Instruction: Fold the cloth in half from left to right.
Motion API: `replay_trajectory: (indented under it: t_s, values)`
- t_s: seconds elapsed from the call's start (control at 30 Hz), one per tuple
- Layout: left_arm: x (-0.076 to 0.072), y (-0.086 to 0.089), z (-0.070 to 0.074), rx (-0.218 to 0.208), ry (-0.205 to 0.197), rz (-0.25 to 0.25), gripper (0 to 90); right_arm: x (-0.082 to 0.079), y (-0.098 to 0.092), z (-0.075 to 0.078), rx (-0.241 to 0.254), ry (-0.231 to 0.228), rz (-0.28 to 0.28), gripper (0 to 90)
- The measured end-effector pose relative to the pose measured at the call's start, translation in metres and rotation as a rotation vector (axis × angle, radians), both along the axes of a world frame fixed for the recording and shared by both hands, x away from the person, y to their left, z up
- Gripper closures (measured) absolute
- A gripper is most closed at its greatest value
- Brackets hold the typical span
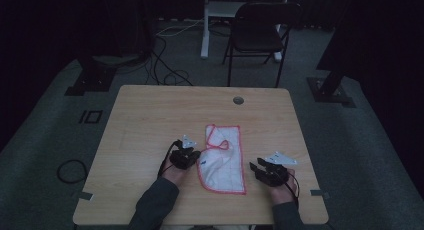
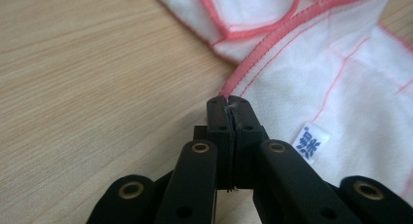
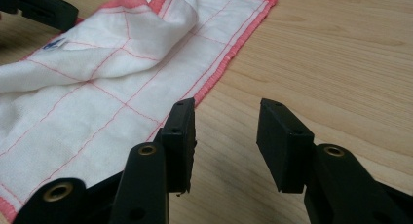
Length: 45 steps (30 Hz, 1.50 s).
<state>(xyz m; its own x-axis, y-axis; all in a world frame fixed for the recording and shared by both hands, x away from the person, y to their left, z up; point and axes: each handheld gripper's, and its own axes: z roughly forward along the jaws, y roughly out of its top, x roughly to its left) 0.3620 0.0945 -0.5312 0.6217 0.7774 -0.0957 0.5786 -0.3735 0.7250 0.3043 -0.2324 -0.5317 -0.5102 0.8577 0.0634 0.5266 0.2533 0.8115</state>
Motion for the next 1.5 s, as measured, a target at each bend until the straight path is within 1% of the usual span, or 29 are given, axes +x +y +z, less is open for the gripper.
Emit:
replay_trajectory:
  t_s: [0.07,0.2,0.4,0.5,0.67,0.8,1.07,1.2,1.33,1.4,1.43,1.5]
  values:
    - [-0.003,-0.001,0.005,-0.023,-0.01,-0.007,90.0,0.0,0.0,0.0,0.0,0.001,-0.001,58.4]
    - [-0.011,-0.007,0.021,-0.059,-0.048,-0.051,90.0,0.0,0.0,0.0,0.0,-0.002,-0.002,58.4]
    - [-0.021,-0.019,0.037,-0.096,-0.071,-0.108,90.0,0.0,0.0,0.0,0.0,-0.001,-0.002,58.4]
    - [-0.025,-0.024,0.04,-0.098,-0.071,-0.135,90.0,0.0,0.0,0.0,0.001,0.0,-0.004,58.4]
    - [-0.035,-0.038,0.042,-0.113,-0.067,-0.179,90.0,0.0,-0.001,0.0,0.001,0.0,-0.006,58.4]
    - [-0.045,-0.053,0.045,-0.116,-0.071,-0.227,90.0,0.0,0.0,0.0,0.0,-0.001,-0.005,58.4]
    - [-0.06,-0.081,0.049,-0.115,-0.072,-0.302,90.0,0.0,-0.001,0.001,0.001,-0.001,-0.008,58.4]
    - [-0.065,-0.094,0.051,-0.12,-0.064,-0.329,90.0,0.0,-0.002,0.001,0.003,-0.003,-0.012,58.4]
    - [-0.07,-0.105,0.052,-0.114,-0.067,-0.357,90.0,0.001,-0.002,0.001,0.003,-0.003,-0.014,58.4]
    - [-0.071,-0.108,0.052,-0.116,-0.062,-0.367,90.0,0.001,-0.002,0.001,0.003,-0.003,-0.015,58.4]
    - [-0.072,-0.109,0.052,-0.11,-0.065,-0.37,89.8,0.001,-0.002,0.001,0.003,-0.003,-0.016,58.4]
    - [-0.072,-0.109,0.05,-0.119,-0.062,-0.38,86.6,0.001,-0.003,0.001,0.004,-0.001,-0.021,58.4]
